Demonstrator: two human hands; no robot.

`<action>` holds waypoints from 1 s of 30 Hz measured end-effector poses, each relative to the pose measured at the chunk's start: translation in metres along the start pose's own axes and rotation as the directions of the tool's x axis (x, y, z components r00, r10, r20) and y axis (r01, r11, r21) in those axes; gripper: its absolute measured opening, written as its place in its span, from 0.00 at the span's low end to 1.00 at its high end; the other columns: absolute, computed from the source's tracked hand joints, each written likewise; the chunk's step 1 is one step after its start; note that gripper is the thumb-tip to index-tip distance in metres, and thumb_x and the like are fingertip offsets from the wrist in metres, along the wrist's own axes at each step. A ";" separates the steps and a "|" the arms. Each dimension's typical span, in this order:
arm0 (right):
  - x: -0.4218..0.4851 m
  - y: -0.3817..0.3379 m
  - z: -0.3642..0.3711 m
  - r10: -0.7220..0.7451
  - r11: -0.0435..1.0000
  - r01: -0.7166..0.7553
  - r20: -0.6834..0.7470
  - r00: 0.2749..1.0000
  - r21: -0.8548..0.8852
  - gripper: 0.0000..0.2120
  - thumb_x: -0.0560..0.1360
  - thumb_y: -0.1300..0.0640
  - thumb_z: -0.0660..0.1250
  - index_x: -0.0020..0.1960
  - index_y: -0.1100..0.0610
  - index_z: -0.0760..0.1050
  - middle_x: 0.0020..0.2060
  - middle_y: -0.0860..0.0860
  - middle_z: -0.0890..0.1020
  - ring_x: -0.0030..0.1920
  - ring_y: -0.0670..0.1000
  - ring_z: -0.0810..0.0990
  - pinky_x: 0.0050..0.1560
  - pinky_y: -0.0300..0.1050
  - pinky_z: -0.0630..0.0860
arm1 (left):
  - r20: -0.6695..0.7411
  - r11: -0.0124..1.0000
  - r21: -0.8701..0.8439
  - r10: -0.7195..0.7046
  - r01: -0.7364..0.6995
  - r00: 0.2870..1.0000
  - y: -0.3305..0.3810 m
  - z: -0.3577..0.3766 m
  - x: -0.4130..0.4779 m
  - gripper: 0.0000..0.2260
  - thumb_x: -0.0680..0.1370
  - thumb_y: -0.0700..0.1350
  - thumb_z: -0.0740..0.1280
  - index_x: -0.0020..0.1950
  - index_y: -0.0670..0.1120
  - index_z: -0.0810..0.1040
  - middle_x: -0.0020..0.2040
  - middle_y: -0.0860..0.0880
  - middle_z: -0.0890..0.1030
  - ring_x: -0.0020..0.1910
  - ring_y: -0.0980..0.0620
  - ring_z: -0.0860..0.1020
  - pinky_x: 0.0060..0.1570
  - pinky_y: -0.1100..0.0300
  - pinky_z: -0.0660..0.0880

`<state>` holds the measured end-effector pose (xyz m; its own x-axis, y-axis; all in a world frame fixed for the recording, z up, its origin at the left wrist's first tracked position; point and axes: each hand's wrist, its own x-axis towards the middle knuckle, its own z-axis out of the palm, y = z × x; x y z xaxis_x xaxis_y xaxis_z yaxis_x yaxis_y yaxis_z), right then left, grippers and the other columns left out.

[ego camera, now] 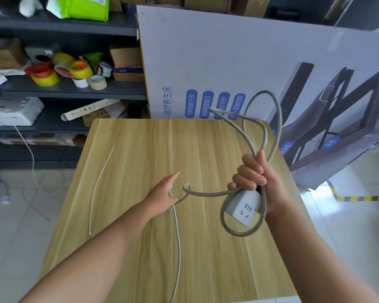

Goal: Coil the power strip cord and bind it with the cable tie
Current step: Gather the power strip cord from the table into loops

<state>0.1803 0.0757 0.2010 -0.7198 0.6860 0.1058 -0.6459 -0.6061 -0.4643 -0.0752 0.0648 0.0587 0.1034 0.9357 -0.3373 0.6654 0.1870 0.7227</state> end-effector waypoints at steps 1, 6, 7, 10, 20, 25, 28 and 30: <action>-0.002 -0.004 0.004 -0.010 1.000 0.010 0.025 1.000 0.018 0.19 0.83 0.49 0.57 0.39 0.59 0.73 0.26 0.48 0.68 0.33 0.52 0.79 0.54 0.54 0.77 | 0.038 0.997 -0.021 -0.079 0.080 0.996 -0.002 0.006 0.003 0.37 0.75 0.43 0.69 0.79 0.60 0.53 0.80 0.55 0.58 0.75 0.51 0.64 0.65 0.59 0.67; -0.005 -0.027 0.017 -0.103 0.995 0.103 0.039 0.994 0.001 0.19 0.83 0.50 0.58 0.40 0.62 0.73 0.26 0.50 0.69 0.32 0.54 0.77 0.54 0.56 0.77 | 0.323 0.924 0.351 -0.274 0.153 0.906 -0.013 0.051 0.002 0.30 0.74 0.61 0.65 0.75 0.57 0.63 0.75 0.52 0.68 0.73 0.46 0.67 0.69 0.43 0.65; -0.004 -0.033 0.017 -0.131 0.991 0.132 0.027 0.991 -0.014 0.19 0.83 0.50 0.58 0.40 0.62 0.73 0.26 0.50 0.69 0.34 0.55 0.80 0.55 0.57 0.77 | 0.298 0.893 0.434 -0.271 0.124 0.915 -0.018 0.062 -0.001 0.27 0.76 0.59 0.64 0.74 0.57 0.65 0.75 0.52 0.69 0.73 0.46 0.66 0.69 0.41 0.63; -0.006 -0.053 0.017 -0.225 0.974 0.225 -0.006 0.974 -0.006 0.20 0.83 0.50 0.58 0.40 0.62 0.73 0.27 0.49 0.69 0.36 0.58 0.82 0.54 0.56 0.77 | 0.189 0.811 0.565 -0.307 0.152 0.933 -0.031 0.089 -0.004 0.26 0.77 0.58 0.63 0.75 0.57 0.63 0.74 0.50 0.67 0.72 0.44 0.64 0.68 0.41 0.62; -0.036 -0.107 -0.014 -0.156 0.979 0.139 -0.111 0.981 -0.149 0.21 0.85 0.48 0.54 0.41 0.61 0.71 0.27 0.51 0.70 0.35 0.56 0.80 0.54 0.56 0.77 | -0.300 0.953 0.049 -0.271 0.299 0.914 -0.015 0.078 0.058 0.16 0.82 0.52 0.57 0.40 0.45 0.73 0.37 0.47 0.82 0.40 0.42 0.80 0.42 0.55 0.75; -0.057 -0.092 -0.033 -0.120 0.861 -0.134 -0.454 0.883 -0.490 0.20 0.69 0.44 0.76 0.34 0.55 0.70 0.21 0.48 0.70 0.24 0.49 0.73 0.37 0.49 0.80 | -0.527 0.954 -0.299 -0.157 -0.010 0.835 0.052 0.004 0.081 0.15 0.83 0.49 0.57 0.52 0.44 0.81 0.34 0.48 0.77 0.34 0.47 0.75 0.32 0.58 0.68; -0.054 -0.070 -0.045 -0.185 0.733 -0.307 -0.612 0.769 -0.607 0.17 0.72 0.47 0.72 0.38 0.59 0.70 0.23 0.52 0.67 0.24 0.52 0.72 0.38 0.52 0.75 | -0.498 0.867 -0.461 -0.076 -0.189 0.864 0.088 -0.035 0.094 0.16 0.83 0.50 0.57 0.66 0.51 0.77 0.56 0.50 0.83 0.56 0.48 0.80 0.57 0.52 0.75; -0.046 -0.057 -0.051 -0.281 0.651 -0.344 -0.636 0.719 -0.677 0.11 0.78 0.55 0.66 0.41 0.61 0.71 0.23 0.52 0.68 0.24 0.53 0.72 0.39 0.53 0.73 | -0.484 0.731 -0.606 -0.026 -0.313 0.875 0.112 -0.051 0.099 0.15 0.83 0.48 0.57 0.68 0.50 0.76 0.48 0.57 0.81 0.48 0.49 0.81 0.52 0.55 0.76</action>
<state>0.2628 0.0991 0.1777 -0.1738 0.9196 -0.3523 -0.0012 -0.3580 -0.9337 -0.0280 0.1933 0.1367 -0.2851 0.9582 -0.0221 0.0058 0.0248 0.9997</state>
